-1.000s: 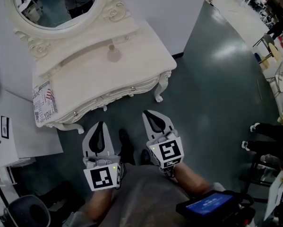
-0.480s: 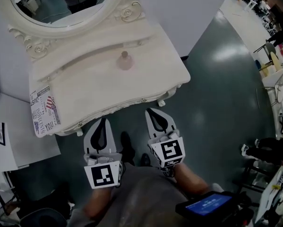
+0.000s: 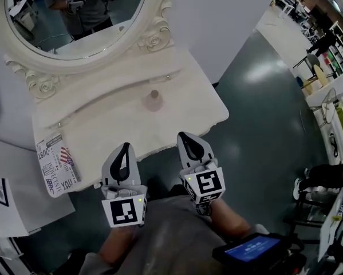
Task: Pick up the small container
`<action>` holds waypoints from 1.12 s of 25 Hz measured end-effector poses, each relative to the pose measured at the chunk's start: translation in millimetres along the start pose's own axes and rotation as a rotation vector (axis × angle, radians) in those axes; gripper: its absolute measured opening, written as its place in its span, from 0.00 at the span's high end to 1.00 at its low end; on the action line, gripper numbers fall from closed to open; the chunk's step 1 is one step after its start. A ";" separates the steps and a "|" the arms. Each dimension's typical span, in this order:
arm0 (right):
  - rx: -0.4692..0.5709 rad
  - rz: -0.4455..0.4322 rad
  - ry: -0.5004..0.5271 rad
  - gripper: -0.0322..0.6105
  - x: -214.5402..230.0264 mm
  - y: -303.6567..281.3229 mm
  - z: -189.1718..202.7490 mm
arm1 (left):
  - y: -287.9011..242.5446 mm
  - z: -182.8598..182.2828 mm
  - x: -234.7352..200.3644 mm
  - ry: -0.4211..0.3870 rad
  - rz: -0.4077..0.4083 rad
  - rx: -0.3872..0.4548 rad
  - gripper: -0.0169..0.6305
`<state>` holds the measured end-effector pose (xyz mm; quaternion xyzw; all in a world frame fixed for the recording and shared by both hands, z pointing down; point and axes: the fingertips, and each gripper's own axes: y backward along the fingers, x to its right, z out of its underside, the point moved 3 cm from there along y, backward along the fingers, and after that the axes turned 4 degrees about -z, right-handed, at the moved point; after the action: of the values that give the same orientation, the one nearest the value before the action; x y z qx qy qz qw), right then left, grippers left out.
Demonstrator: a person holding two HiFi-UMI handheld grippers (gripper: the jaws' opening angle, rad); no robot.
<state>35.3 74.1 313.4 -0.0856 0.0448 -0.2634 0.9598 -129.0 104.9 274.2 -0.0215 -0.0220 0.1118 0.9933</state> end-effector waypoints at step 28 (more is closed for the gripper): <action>0.023 -0.110 -0.045 0.93 84.2 -139.2 -3.8 | -162.0 4.6 -11.8 -0.071 -0.027 -0.082 0.95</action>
<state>37.7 -87.5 332.4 -0.0827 0.0154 -0.3145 0.9455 -104.9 -55.3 286.0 -0.0578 -0.0623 0.0979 0.9916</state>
